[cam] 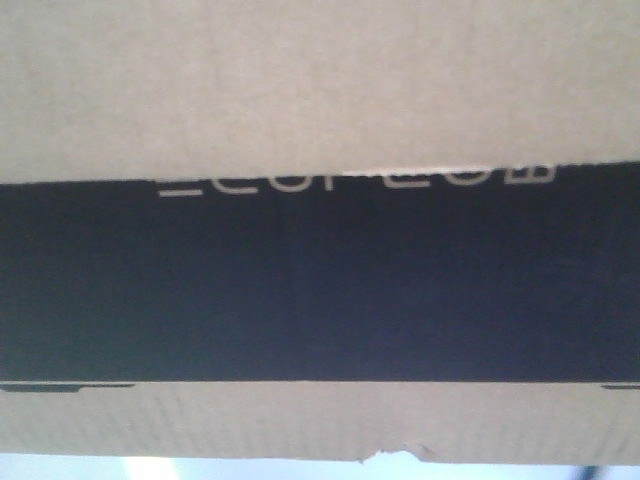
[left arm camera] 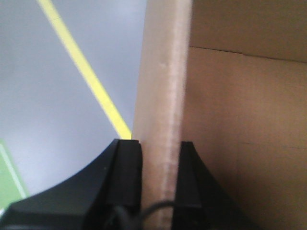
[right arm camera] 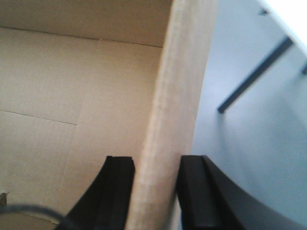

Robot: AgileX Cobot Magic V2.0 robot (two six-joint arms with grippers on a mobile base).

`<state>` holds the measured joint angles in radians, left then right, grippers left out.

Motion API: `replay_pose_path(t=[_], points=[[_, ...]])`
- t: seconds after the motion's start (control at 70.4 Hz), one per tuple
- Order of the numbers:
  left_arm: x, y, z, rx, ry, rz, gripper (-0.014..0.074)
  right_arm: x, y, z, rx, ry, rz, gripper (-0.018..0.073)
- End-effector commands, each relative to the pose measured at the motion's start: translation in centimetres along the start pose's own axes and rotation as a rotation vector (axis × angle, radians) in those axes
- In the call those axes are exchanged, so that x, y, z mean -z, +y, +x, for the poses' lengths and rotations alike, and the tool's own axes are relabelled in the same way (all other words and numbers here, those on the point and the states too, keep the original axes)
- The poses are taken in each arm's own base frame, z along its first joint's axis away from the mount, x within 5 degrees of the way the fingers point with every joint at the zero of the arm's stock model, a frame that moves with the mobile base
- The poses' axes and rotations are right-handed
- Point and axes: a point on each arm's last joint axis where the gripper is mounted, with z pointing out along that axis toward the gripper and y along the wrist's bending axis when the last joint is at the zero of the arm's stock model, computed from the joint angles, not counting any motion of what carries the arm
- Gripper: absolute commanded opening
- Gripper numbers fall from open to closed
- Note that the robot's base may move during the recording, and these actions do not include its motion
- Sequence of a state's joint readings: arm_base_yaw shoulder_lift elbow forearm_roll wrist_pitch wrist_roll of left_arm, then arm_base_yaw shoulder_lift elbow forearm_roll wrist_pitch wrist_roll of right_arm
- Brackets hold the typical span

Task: Grab box from left shelf to table start
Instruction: 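Carry the box with both grippers toward the white table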

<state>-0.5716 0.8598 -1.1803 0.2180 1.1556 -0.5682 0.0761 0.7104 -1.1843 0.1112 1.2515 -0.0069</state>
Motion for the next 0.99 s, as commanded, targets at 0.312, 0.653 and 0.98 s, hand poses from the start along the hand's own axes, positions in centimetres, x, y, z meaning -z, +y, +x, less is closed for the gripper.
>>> replay_pose_path(t=[0.312,0.653,0.98], points=[[1.38,-0.92,-1.56,0.050,-0.149,0.121,-0.0096,0.84,0.67,-1.31,0.001,-0.123,-0.064,0.0060],[1.38,-0.92,-1.56,0.050,-0.149,0.121,-0.0096,0.84,0.67,-1.31,0.001,-0.123,-0.064,0.0060],[1.38,-0.92,-1.56,0.050,-0.149,0.121,-0.0096,0.84,0.67,-1.31,0.001,-0.123,-0.064,0.0060]])
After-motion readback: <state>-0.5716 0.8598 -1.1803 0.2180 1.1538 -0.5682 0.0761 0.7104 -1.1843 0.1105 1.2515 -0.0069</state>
